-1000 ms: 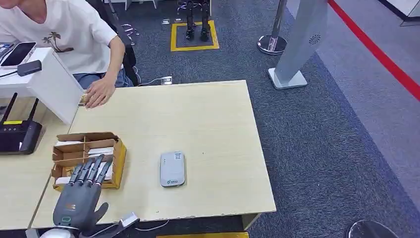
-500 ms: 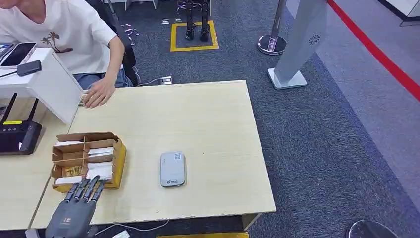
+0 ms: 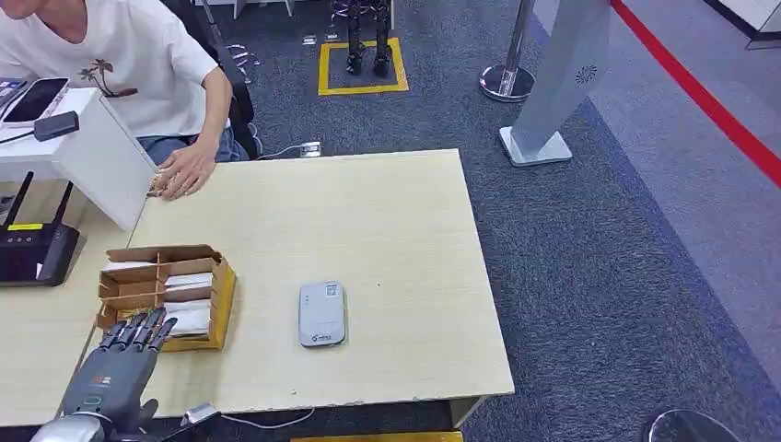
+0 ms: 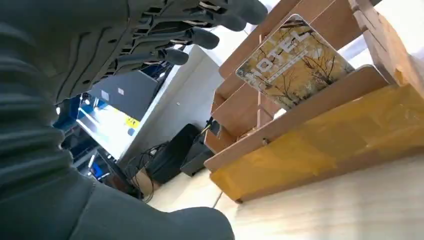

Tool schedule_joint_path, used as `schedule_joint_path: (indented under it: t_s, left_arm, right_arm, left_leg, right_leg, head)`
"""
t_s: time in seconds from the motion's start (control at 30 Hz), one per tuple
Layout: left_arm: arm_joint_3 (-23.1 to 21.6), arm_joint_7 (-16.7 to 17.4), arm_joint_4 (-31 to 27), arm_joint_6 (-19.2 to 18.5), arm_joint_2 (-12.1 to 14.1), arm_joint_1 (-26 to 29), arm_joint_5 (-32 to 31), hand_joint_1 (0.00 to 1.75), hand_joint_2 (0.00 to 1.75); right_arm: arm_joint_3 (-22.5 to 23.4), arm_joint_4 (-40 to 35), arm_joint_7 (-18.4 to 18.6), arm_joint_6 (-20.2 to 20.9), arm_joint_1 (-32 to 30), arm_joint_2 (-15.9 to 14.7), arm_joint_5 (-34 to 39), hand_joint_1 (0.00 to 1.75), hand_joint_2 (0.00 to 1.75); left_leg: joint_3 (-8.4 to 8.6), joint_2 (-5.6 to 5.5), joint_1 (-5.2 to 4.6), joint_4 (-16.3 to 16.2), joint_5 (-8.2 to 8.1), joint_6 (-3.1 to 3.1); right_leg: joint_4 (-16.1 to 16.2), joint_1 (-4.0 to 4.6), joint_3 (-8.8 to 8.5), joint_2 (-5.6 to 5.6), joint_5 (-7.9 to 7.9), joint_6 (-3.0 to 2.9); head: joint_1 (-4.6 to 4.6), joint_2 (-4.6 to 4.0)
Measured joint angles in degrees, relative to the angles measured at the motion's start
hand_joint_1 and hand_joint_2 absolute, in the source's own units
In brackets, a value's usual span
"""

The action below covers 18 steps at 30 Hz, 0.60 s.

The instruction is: Pass the card to the sensor for recognition and then transmit it.

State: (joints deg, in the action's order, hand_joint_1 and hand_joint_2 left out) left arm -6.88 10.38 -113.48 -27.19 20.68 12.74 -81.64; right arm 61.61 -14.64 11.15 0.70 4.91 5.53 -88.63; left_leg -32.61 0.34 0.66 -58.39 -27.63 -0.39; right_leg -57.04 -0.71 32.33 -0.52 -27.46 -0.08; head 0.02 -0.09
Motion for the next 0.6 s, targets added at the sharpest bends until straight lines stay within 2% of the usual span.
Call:
schedule_joint_path:
  t_s: [0.6]
  left_arm:
    - [0.0,-0.4,2.9,0.4,-1.0,-1.9,-0.4,0.00,1.75]
  right_arm:
    - [-0.2,0.3,-0.3,0.6,0.0,-0.2,-0.1,0.00,0.00]
  left_leg:
    - [0.00,0.01,0.00,0.0,-0.01,0.00]
  right_leg:
    - [0.0,0.00,0.02,0.02,-0.01,0.01]
  head:
    - [0.00,0.00]
